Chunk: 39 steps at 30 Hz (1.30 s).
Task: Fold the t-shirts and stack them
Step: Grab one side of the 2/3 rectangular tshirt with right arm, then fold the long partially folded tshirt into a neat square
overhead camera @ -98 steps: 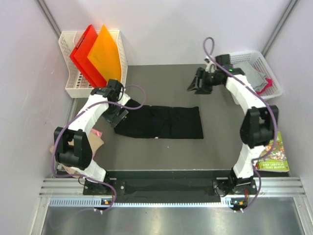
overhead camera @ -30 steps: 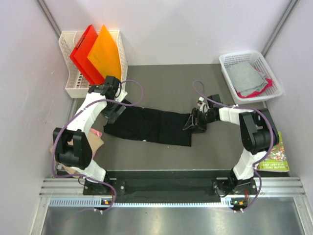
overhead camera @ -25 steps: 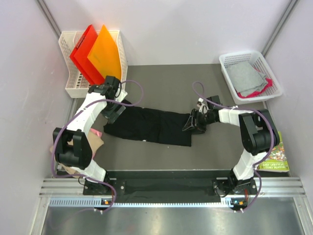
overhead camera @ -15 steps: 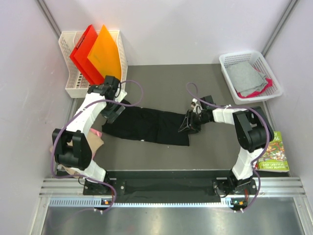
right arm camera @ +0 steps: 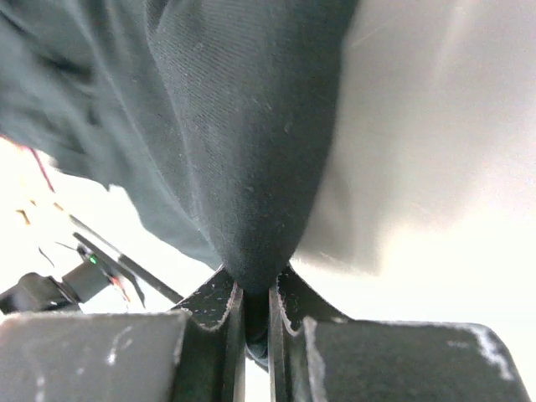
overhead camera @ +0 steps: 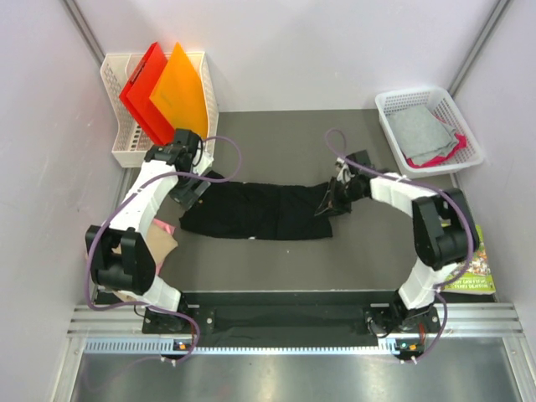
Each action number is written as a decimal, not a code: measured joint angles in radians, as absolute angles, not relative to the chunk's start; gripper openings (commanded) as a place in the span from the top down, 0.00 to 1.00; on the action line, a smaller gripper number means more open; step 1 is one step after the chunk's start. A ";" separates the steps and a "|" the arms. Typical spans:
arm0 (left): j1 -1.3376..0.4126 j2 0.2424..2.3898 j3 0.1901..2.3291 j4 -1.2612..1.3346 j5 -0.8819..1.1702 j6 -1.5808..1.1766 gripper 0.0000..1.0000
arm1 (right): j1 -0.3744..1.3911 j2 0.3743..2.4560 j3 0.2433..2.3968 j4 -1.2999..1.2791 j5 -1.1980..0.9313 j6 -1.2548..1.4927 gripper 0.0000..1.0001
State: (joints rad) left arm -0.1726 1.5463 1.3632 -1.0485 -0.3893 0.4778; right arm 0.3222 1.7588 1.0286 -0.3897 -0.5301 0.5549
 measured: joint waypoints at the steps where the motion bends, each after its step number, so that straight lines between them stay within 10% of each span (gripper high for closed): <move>1: -0.173 1.546 1.363 -1.048 -0.387 0.478 0.01 | 0.303 1.732 1.052 -0.430 -0.510 0.543 1.00; 20: -0.173 1.547 1.429 -1.122 -0.356 0.503 0.01 | -0.051 1.593 1.181 -0.909 -0.232 0.287 1.00; 39: -0.165 1.440 1.360 -1.129 -0.363 0.550 0.01 | 0.429 2.048 1.982 -1.089 -0.141 0.346 1.00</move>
